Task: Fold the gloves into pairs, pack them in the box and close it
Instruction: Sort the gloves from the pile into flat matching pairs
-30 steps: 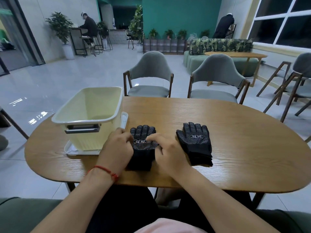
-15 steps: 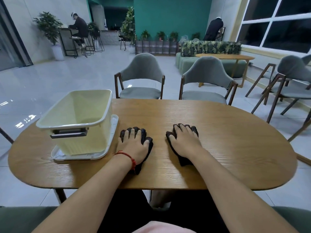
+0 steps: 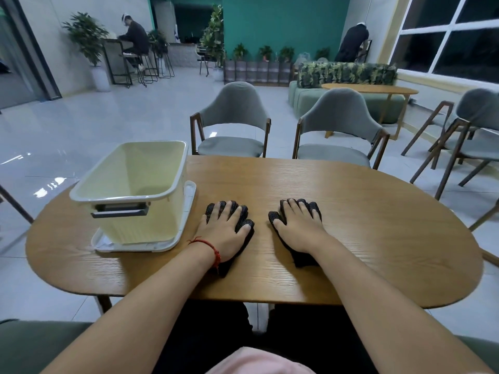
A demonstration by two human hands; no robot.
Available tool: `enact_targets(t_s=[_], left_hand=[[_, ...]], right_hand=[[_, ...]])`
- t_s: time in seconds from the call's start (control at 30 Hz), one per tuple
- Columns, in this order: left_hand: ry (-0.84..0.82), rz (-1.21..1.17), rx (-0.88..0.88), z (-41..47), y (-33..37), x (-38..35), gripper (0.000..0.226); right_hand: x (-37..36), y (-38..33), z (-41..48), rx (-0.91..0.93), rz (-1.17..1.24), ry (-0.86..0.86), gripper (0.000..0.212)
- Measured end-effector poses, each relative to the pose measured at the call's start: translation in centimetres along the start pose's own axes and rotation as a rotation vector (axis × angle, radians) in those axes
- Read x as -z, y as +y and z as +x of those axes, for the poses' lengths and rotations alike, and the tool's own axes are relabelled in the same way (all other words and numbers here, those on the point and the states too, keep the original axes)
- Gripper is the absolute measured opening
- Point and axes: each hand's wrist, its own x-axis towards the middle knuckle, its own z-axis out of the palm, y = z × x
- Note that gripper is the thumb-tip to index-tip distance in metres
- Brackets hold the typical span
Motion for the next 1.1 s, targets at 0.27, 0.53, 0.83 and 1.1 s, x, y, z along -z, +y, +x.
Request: enact_targets(t_s=[0.27, 0.53, 0.83, 1.1], left_hand=[[-0.018, 0.031, -0.035, 0.5, -0.3, -0.1, 0.071], [-0.033, 0.076, -0.116, 3.2, -0.9, 0.5, 0.068], [-0.053, 0.106, -0.199, 10.8, -2.5, 2.6, 0.067], [-0.043, 0.123, -0.285, 17.8, -3.8, 2.9, 0.068]], right_hand=[[0.1, 0.2, 0.0, 0.023, 0.01, -0.018, 0.077], [0.5, 1.1, 1.7, 0.127, 0.001, -0.012, 0.079], [1.7, 3.5, 9.0, 0.265, -0.039, -0.036, 0.073], [2.2, 4.0, 16.2, 0.331, -0.018, -0.025, 0.073]])
